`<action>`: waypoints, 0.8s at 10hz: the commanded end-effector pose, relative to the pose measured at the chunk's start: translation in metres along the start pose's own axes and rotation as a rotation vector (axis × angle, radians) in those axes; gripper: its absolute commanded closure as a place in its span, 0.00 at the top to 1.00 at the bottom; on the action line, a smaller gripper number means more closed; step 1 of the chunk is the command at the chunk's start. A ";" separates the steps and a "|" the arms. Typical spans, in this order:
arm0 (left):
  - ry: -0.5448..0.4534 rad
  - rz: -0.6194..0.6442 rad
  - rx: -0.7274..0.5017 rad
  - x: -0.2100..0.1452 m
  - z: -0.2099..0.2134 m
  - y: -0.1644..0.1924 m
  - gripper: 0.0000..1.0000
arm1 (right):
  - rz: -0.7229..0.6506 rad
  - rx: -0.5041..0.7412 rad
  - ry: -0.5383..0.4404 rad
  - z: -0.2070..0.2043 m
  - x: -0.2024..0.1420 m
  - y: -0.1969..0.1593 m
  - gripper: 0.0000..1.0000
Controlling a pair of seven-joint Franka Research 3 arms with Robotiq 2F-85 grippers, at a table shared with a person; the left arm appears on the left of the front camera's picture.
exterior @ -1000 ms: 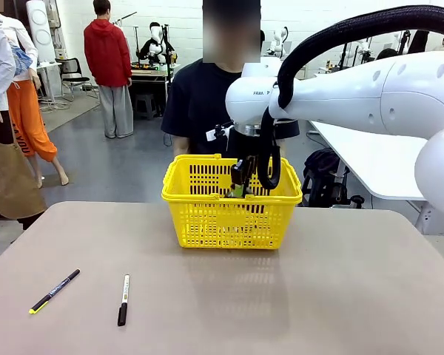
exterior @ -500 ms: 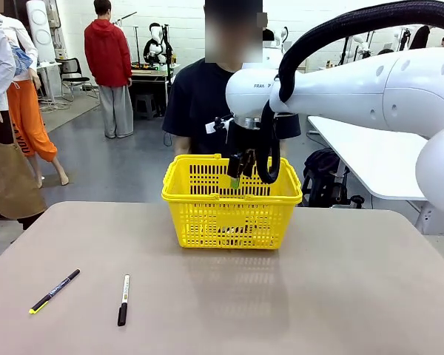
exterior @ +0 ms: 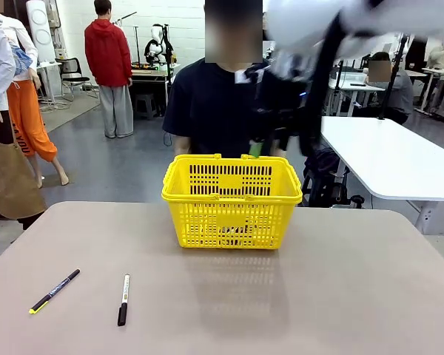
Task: Place the items the person wants into the basket.
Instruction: Pick up the item the person points to and place it in the Market Basket.
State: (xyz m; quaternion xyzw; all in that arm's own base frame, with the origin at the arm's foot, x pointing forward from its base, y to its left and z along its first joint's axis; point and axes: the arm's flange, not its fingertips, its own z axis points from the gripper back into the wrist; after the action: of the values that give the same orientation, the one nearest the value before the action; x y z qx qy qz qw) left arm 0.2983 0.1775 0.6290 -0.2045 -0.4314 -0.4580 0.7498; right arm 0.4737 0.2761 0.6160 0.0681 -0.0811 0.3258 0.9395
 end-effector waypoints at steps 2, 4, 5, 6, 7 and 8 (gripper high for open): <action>-0.013 -0.016 -0.003 -0.001 0.001 0.000 1.00 | -0.247 0.031 -0.097 0.030 -0.191 -0.027 1.00; -0.013 -0.016 -0.003 -0.001 0.001 0.000 1.00 | -0.254 0.013 -0.109 0.024 -0.254 -0.060 1.00; -0.013 -0.016 -0.003 -0.001 0.001 0.000 1.00 | -0.249 -0.009 -0.097 0.023 -0.265 -0.069 1.00; -0.013 -0.016 -0.003 -0.001 0.001 0.000 1.00 | -0.211 -0.085 -0.051 0.022 -0.278 -0.082 1.00; -0.013 -0.016 -0.003 -0.001 0.001 0.000 1.00 | -0.162 -0.147 -0.028 0.024 -0.285 -0.090 1.00; -0.013 -0.016 -0.003 -0.001 0.001 0.000 1.00 | -0.128 -0.180 -0.029 0.027 -0.286 -0.096 1.00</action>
State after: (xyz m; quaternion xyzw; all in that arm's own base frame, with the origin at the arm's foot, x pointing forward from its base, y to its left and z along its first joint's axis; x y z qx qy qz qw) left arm 0.2980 0.1779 0.6290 -0.2042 -0.4314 -0.4574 0.7503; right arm 0.2992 0.0272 0.5761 0.0191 -0.1075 0.2348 0.9659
